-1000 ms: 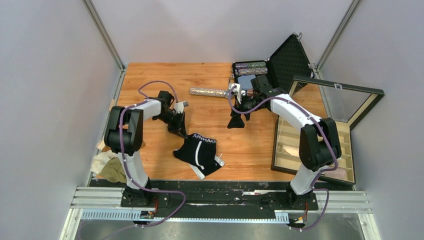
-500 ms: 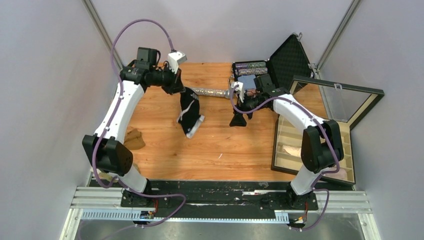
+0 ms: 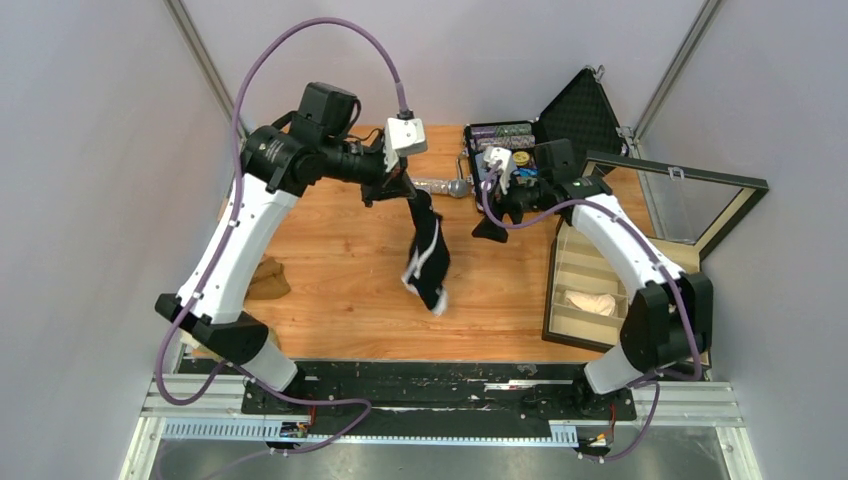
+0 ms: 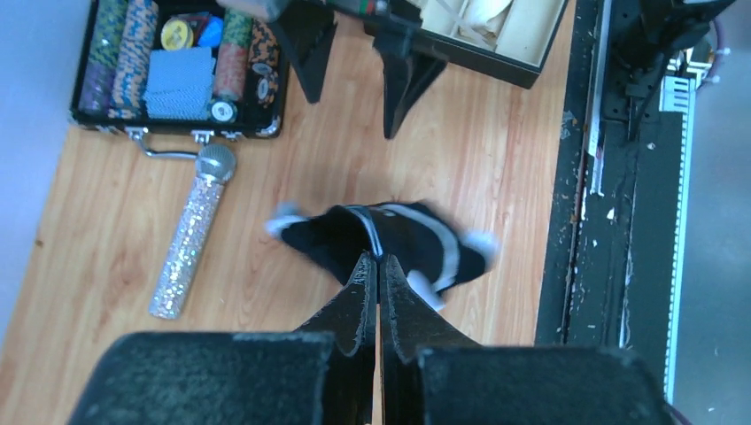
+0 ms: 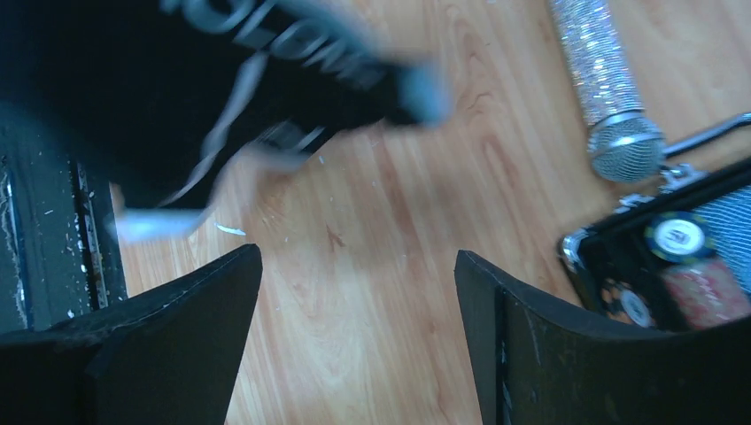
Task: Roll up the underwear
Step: Flatten out the underwear at the center of the board.
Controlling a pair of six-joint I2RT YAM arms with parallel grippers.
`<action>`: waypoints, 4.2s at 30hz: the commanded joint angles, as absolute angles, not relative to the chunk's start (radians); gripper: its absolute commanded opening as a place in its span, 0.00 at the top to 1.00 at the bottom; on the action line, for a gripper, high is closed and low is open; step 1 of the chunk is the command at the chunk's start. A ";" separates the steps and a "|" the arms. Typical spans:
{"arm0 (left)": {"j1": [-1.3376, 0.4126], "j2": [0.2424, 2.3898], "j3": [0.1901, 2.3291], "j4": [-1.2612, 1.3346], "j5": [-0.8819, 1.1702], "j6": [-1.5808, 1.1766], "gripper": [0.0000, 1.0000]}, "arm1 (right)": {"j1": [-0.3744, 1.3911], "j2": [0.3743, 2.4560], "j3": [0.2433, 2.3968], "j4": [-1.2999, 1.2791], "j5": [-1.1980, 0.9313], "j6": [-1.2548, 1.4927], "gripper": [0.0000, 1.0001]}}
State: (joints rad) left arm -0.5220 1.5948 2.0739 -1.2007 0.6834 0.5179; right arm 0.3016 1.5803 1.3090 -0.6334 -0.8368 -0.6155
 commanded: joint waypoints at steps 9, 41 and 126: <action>-0.421 1.494 1.619 -1.280 0.312 0.470 1.00 | 0.281 1.424 1.203 -0.623 -0.904 -0.618 0.17; -0.228 1.842 1.470 -1.173 0.339 0.238 1.00 | 0.470 1.730 0.970 -0.580 -0.768 0.125 0.45; -0.189 2.031 1.484 -0.544 0.306 0.007 1.00 | 0.230 2.013 1.533 -0.568 -0.411 -0.281 0.94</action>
